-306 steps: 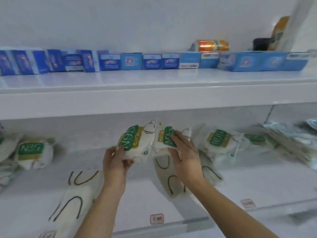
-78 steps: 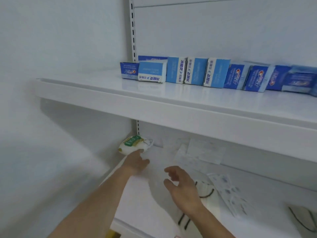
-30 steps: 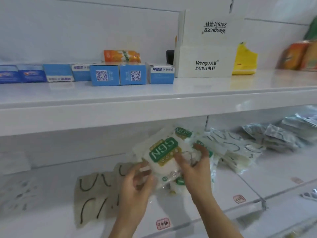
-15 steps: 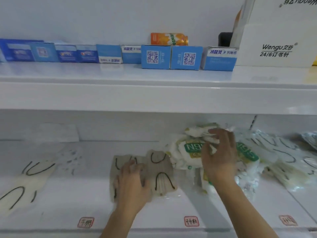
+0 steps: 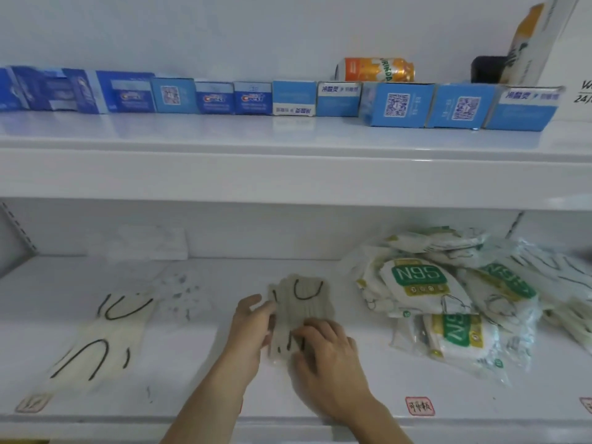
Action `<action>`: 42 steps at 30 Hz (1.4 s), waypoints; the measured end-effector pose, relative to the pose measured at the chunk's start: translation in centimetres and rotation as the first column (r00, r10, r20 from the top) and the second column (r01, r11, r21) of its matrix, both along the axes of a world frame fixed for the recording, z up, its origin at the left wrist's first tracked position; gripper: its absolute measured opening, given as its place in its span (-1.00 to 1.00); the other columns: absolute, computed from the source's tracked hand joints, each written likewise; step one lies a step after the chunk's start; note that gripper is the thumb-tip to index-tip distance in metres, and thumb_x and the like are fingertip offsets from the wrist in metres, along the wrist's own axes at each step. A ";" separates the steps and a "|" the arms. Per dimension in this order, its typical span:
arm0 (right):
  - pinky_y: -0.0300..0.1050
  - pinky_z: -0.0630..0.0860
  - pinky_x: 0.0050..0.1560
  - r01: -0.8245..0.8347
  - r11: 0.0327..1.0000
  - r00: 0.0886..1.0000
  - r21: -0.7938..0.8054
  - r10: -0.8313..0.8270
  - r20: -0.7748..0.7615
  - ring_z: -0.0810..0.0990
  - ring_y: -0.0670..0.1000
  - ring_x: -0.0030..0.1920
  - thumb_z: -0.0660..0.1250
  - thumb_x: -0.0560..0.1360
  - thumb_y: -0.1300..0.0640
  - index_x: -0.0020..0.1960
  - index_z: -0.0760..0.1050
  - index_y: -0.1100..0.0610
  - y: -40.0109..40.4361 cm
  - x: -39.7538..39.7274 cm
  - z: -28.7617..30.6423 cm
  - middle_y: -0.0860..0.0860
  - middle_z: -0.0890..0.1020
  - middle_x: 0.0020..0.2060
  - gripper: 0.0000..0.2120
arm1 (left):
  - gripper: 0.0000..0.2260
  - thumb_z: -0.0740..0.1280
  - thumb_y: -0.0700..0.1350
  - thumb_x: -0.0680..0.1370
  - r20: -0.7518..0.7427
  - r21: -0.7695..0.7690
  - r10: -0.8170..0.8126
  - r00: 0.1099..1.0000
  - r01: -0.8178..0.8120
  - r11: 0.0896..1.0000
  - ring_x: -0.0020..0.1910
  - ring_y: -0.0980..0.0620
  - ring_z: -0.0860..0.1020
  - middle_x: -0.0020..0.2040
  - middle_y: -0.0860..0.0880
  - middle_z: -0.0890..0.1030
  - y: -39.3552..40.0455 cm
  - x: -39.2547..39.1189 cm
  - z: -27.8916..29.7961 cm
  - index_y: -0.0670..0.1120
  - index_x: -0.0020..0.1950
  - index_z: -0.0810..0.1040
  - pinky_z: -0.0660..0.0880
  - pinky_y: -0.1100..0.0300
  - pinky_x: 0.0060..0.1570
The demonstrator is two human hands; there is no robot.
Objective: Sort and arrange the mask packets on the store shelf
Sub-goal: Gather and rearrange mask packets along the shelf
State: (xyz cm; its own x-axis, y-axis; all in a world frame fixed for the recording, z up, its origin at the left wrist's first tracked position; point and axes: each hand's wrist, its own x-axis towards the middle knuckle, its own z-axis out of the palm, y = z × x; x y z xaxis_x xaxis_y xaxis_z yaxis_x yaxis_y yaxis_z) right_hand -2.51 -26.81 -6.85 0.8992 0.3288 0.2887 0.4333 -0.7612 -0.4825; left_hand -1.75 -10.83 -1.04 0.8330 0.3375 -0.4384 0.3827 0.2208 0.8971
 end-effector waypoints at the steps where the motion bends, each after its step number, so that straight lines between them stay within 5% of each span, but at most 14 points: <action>1: -0.17 0.32 0.15 -0.014 1.000 1.000 0.000 0.014 0.015 0.37 -0.13 0.34 0.25 0.45 -0.07 0.19 0.52 -0.16 0.5 -0.3 -0.1 -0.30 0.47 0.25 -0.68 | -0.47 0.33 -0.23 0.56 -0.006 0.004 -0.049 0.999 0.049 0.999 -0.22 -0.04 0.60 -0.21 -0.09 0.64 0.5 0.1 -0.2 -0.30 0.50 0.29 0.48 0.08 -0.10; 7: -0.13 0.47 0.21 0.012 0.999 1.000 0.042 -0.012 0.003 0.47 -0.16 0.28 0.30 0.40 -0.04 0.16 0.59 -0.14 1.0 -0.7 0.2 -0.26 0.54 0.23 -0.67 | -0.51 0.33 -0.17 0.57 0.022 0.061 -0.076 0.997 0.075 0.995 0.20 -0.10 0.56 0.27 -0.17 0.56 2.1 0.3 -0.7 -0.10 0.50 0.38 0.48 0.04 0.14; 10: -0.19 0.51 0.17 0.031 0.994 0.999 0.106 -0.030 -0.013 0.54 -0.16 0.18 0.37 0.33 0.02 0.08 0.63 -0.10 1.1 -1.0 0.7 -0.30 0.58 0.14 -0.68 | -0.69 0.28 -0.23 0.60 0.042 -0.106 -0.130 0.991 0.134 0.985 -0.10 -0.13 0.65 0.06 -0.25 0.66 1.6 0.8 0.6 -0.28 0.32 0.49 0.59 0.09 -0.25; 13: -0.28 0.47 0.10 0.047 0.989 0.998 0.137 -0.042 -0.039 0.55 -0.21 0.11 0.31 0.33 -0.04 0.09 0.60 -0.13 1.1 -1.4 1.3 -0.39 0.54 0.10 -0.67 | -0.78 0.33 -0.24 0.56 0.029 -0.234 -0.142 0.989 0.145 0.961 -0.14 -0.19 0.67 -0.07 -0.25 0.68 1.2 1.4 1.2 -0.34 0.14 0.59 0.65 0.02 -0.19; 16: -0.29 0.51 0.02 0.038 0.964 0.997 0.262 -0.019 -0.076 0.61 -0.21 0.03 0.33 0.34 0.05 0.07 0.57 -0.15 1.0 -1.8 1.9 -0.30 0.62 0.06 -0.69 | -0.64 0.46 -0.12 0.35 0.065 -0.007 -0.279 0.958 0.280 0.960 -0.09 -0.16 0.72 -0.07 -0.20 0.72 1.0 1.4 0.3 -0.23 0.10 0.65 0.66 -0.14 0.01; 20: -0.16 0.58 0.02 0.037 0.930 0.998 0.365 -0.013 -0.068 0.65 -0.13 0.04 0.37 0.39 0.20 0.08 0.59 -0.12 2.0 -2.1 1.7 -0.20 0.66 0.06 -0.67 | -0.89 0.40 -0.11 0.41 0.067 0.352 -0.424 0.903 0.376 0.857 -0.11 -0.02 0.69 -0.16 0.01 0.72 2.0 -0.5 0.0 0.00 -0.09 0.66 0.65 -0.02 -0.02; 24: -0.21 0.57 0.06 0.212 0.815 0.977 0.539 -0.170 -0.128 0.60 -0.18 0.15 0.56 0.42 0.07 0.23 0.49 -0.20 5.6 -2.7 1.7 -0.22 0.59 0.16 -0.54 | -0.84 0.47 -0.23 0.46 0.177 0.171 -0.360 0.916 0.332 0.928 -0.05 -0.12 0.72 -0.09 -0.11 0.74 5.6 -3.6 1.6 -0.06 0.01 0.67 0.64 -0.09 0.08; 27: -0.20 0.60 -0.10 0.241 0.735 0.942 0.634 -0.020 -0.335 0.70 -0.12 -0.01 0.58 0.33 -0.06 0.32 0.43 -0.10 8.3 -2.8 3.1 -0.14 0.70 0.03 -0.38 | -0.81 0.47 -0.32 0.51 0.234 0.043 -0.254 0.938 0.251 0.967 -0.24 0.17 0.70 -0.24 0.10 0.73 8.3 -5.3 2.2 -0.06 0.00 0.57 0.62 0.29 -0.25; 29: -0.05 0.64 -0.18 0.249 0.649 0.889 0.719 0.142 -0.436 0.75 0.05 -0.11 0.59 0.42 0.09 0.30 0.46 0.05 10.0 -2.7 4.2 -0.01 0.75 -0.07 -0.48 | -0.75 0.51 -0.29 0.49 0.258 -0.069 -0.160 0.953 0.183 0.981 -0.21 0.19 0.70 -0.21 0.10 0.74 9.7 -6.2 2.6 -0.08 0.10 0.56 0.57 0.34 -0.31; 31: 0.07 0.66 -0.21 0.312 0.501 0.854 0.807 0.225 -0.469 0.75 0.17 -0.15 0.49 0.51 0.21 0.19 0.54 0.15 11.5 -3.1 5.2 0.11 0.75 -0.12 -0.72 | -0.72 0.53 -0.19 0.47 0.229 -0.235 -0.071 0.971 0.126 0.964 -0.13 -0.03 0.73 -0.06 -0.09 0.74 10.5 -6.6 2.6 -0.16 0.15 0.60 0.64 0.16 -0.24; 33: -0.05 0.59 -0.33 0.385 0.417 0.863 0.823 0.152 -0.481 0.69 0.13 -0.30 0.46 0.53 0.24 -0.09 0.60 0.10 11.6 -3.5 5.3 0.05 0.72 -0.30 -0.92 | -0.75 0.43 -0.20 0.49 0.188 -0.408 -0.048 0.981 0.123 0.905 -0.11 -0.23 0.69 -0.04 -0.24 0.69 10.3 -6.7 2.5 -0.25 0.14 0.61 0.63 -0.01 -0.15; 36: -0.14 0.38 -0.35 0.450 0.418 0.876 0.789 -0.037 -0.481 0.37 -0.02 -0.47 0.51 0.49 0.21 -0.46 0.37 0.02 9.3 -3.9 5.2 -0.08 0.39 -0.55 -0.54 | -0.76 0.31 -0.35 0.54 0.208 -0.380 -0.126 0.970 0.199 0.903 -0.17 -0.14 0.71 -0.12 -0.17 0.72 7.4 -6.6 1.7 -0.15 0.16 0.60 0.61 0.07 -0.30; 38: -0.23 0.28 -0.42 0.473 0.401 0.879 0.784 -0.160 -0.449 0.25 -0.09 -0.50 0.53 0.47 0.22 -0.44 0.24 0.02 6.3 -4.7 5.8 -0.13 0.26 -0.56 -0.48 | -0.71 0.32 -0.37 0.55 0.241 -0.335 -0.183 0.953 0.258 0.906 -0.17 -0.03 0.73 -0.13 -0.08 0.74 3.8 -6.8 1.7 -0.07 0.19 0.56 0.62 0.09 -0.33; 42: -0.19 0.24 -0.39 0.466 0.391 0.872 0.794 -0.357 -0.336 0.23 -0.13 -0.49 0.55 0.45 0.17 -0.37 0.21 0.05 -2.1 -6.8 6.9 -0.18 0.26 -0.55 -0.50 | -0.62 0.37 -0.38 0.54 0.337 -0.305 -0.299 0.893 0.403 0.863 0.09 -0.18 0.69 0.11 -0.17 0.71 -5.4 -6.7 2.4 -0.07 0.31 0.53 0.61 -0.20 0.09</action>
State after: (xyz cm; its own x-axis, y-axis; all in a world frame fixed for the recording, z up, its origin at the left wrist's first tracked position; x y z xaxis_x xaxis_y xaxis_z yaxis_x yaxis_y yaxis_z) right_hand -9.27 -28.89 0.09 0.8932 -0.4370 0.1056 0.0965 -0.0431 -0.9944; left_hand -8.46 -16.20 1.31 0.9675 -0.1366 -0.2130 0.2519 0.4425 0.8607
